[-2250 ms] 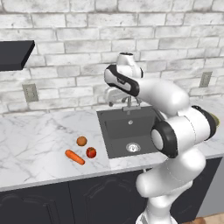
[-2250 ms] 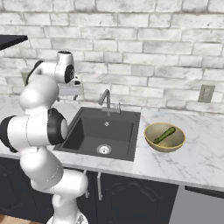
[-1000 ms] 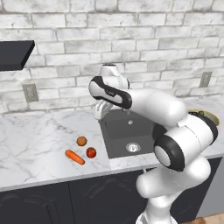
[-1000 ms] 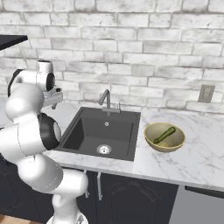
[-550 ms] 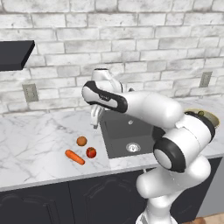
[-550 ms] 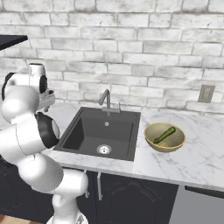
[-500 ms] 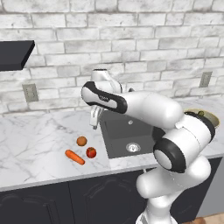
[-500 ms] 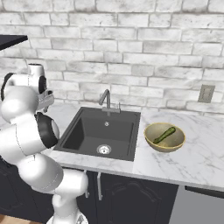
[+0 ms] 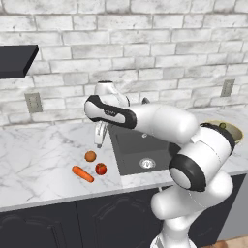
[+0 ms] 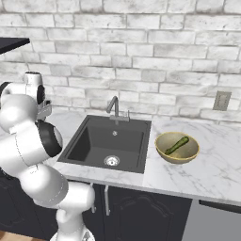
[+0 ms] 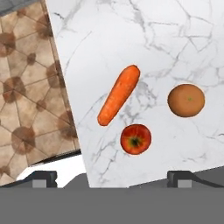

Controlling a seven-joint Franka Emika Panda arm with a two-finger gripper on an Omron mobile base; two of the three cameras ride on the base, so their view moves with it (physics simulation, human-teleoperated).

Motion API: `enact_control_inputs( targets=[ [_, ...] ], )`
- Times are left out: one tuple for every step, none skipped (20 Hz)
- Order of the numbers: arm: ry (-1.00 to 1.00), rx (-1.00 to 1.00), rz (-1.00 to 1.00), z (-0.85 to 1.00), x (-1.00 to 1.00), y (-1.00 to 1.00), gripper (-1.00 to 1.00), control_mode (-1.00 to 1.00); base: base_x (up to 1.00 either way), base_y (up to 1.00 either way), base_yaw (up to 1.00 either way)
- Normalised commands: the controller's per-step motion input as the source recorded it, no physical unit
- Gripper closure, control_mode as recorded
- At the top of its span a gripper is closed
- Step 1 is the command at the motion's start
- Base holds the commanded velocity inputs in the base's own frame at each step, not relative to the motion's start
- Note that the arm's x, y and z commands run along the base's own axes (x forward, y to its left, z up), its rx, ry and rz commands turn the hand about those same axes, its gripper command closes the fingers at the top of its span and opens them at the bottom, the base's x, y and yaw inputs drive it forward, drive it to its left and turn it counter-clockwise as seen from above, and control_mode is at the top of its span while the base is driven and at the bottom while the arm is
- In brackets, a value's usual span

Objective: There is a mixed pile of frozen fruits and vegetables on the counter. Locate all the frozen vegetables and place the items in a bowl on the counter. Take all the frozen fruits and defrost them in a running sink.

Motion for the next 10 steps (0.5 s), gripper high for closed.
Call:
enact_control_inputs(
  targets=[
    [0.01, 0.03, 0.0, -0.14, 0.0, 0.23, -1.0, -1.0, 0.0, 0.0, 0.0],
    [0.01, 0.03, 0.0, -0.12, 0.0, 0.22, -1.0, -1.0, 0.0, 0.0, 0.0],
    [0.0, 0.03, 0.0, -0.11, 0.0, 0.21, -1.0, -1.0, 0.0, 0.0, 0.0],
    [0.0, 0.02, 0.0, -0.11, 0.0, 0.21, -1.0, -1.0, 0.0, 0.0, 0.0],
    [0.0, 0.02, 0.0, -0.09, -0.02, 0.19, -1.0, -1.0, 0.0, 0.0, 0.0],
    [0.0, 0.01, 0.0, -0.09, -0.05, 0.2, -1.0, -1.0, 0.0, 0.0, 0.0],
    [0.0, 0.0, 0.0, -0.07, -0.08, 0.2, -1.0, -1.0, 0.0, 0.0, 0.0],
    [0.0, 0.0, 0.0, -0.06, -0.1, 0.2, -1.0, -1.0, 0.0, 0.0, 0.0],
    [0.0, 0.0, 0.0, -0.06, -0.11, 0.21, -1.0, -1.0, 0.0, 0.0, 0.0],
    [0.0, 0.0, 0.0, -0.06, -0.11, 0.21, -1.0, -1.0, 0.0, 0.0, 0.0]
  ],
)
